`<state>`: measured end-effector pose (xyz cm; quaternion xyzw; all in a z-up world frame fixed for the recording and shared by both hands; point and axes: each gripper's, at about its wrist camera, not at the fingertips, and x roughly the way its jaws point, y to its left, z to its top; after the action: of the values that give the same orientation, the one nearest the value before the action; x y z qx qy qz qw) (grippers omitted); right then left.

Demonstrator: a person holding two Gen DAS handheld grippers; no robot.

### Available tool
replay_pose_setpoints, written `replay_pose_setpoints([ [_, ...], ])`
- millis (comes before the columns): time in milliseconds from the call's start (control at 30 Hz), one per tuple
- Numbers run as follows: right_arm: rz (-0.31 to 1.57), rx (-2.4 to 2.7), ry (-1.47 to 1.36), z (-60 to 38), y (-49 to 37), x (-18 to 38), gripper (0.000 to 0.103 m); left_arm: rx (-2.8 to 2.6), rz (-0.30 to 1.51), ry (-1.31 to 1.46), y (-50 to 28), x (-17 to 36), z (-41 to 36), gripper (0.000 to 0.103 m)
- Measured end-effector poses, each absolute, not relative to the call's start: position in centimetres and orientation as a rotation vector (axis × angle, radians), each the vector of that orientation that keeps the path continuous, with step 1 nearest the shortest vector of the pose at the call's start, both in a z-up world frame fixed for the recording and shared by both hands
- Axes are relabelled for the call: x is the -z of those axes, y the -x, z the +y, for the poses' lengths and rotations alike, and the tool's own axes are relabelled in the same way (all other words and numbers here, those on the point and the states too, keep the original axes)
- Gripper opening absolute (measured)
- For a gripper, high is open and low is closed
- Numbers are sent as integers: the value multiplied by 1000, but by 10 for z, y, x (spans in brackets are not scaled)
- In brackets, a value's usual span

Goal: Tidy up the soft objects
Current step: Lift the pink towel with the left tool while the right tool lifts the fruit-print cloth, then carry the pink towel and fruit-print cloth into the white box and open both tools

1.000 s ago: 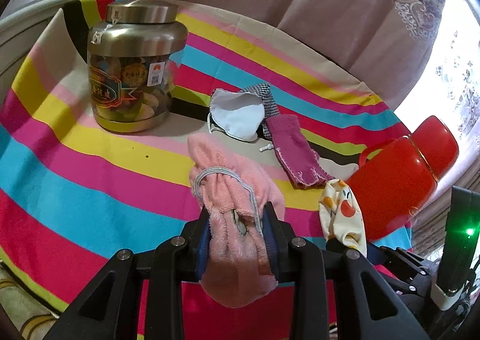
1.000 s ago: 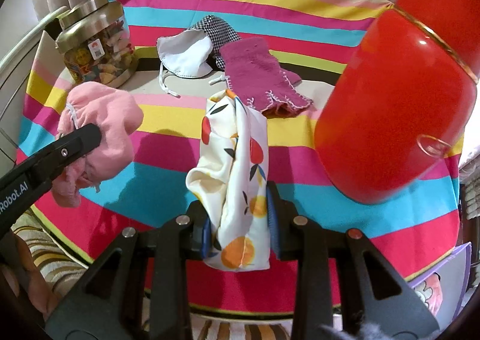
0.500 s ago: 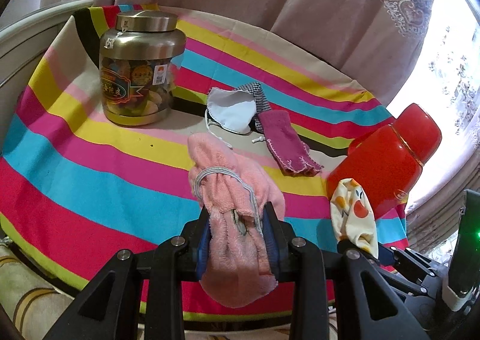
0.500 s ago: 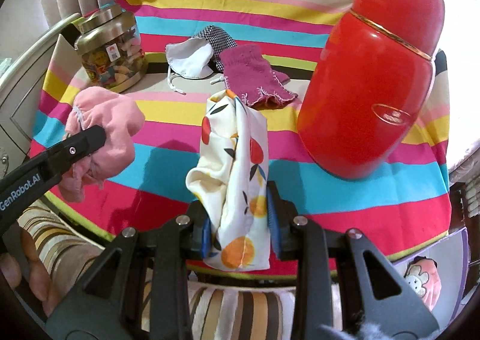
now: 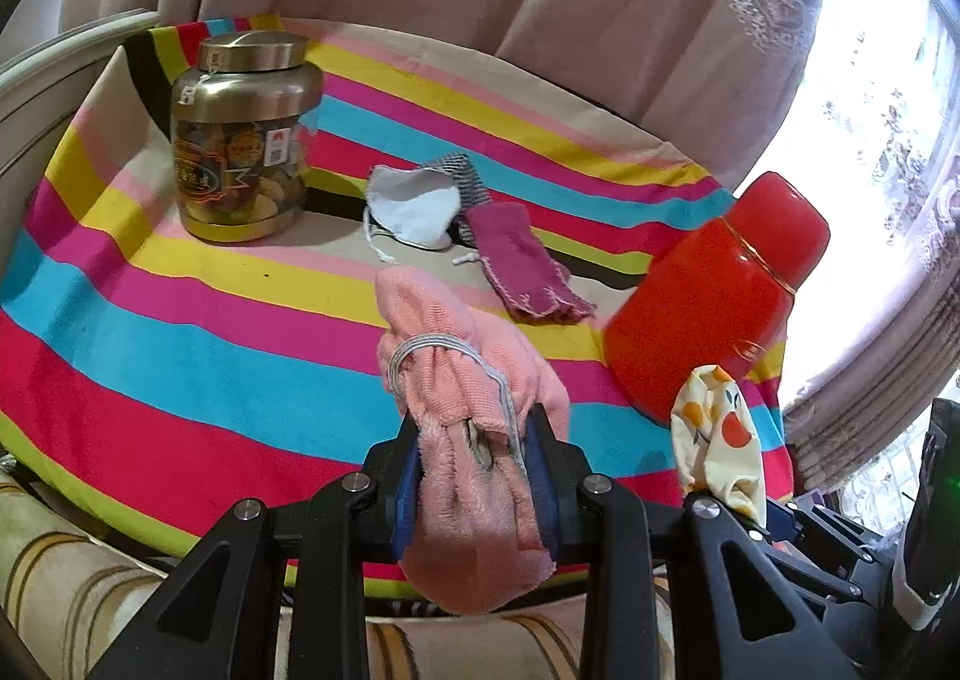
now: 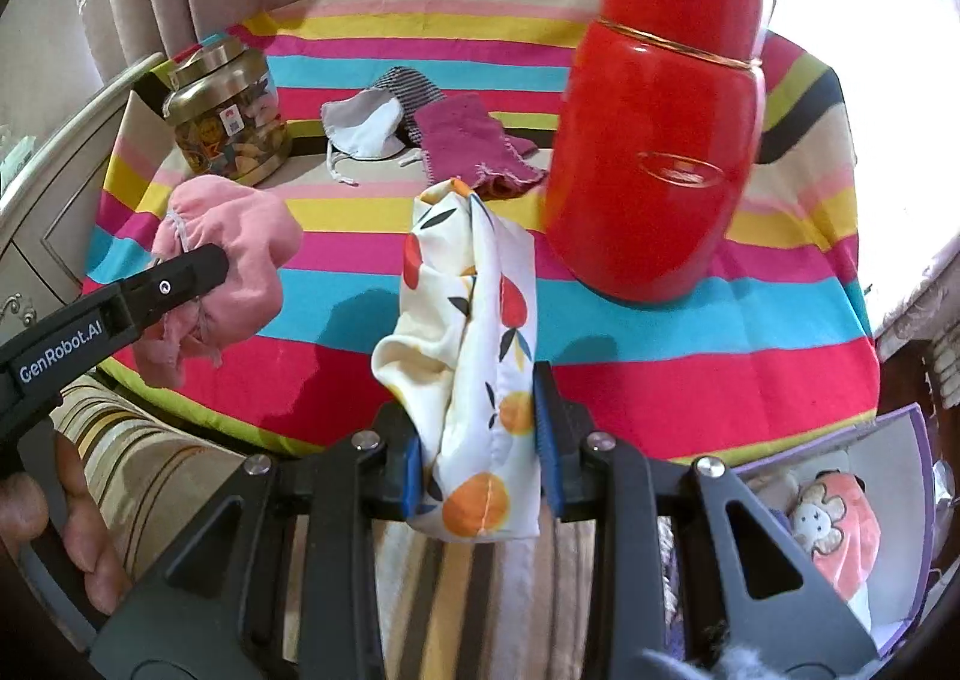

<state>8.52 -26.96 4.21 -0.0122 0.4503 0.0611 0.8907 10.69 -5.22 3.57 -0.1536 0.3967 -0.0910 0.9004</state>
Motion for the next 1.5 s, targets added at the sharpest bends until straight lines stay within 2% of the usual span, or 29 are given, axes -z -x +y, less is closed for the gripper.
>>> replay_pose_setpoints([
  [733,920,23,-26,-349,-24,-53,34,342,854,293,-81,-48,-103,33],
  [1500,911,230,-84,-453,32,-58,34,579,899,204,-45,-61,-199,33],
])
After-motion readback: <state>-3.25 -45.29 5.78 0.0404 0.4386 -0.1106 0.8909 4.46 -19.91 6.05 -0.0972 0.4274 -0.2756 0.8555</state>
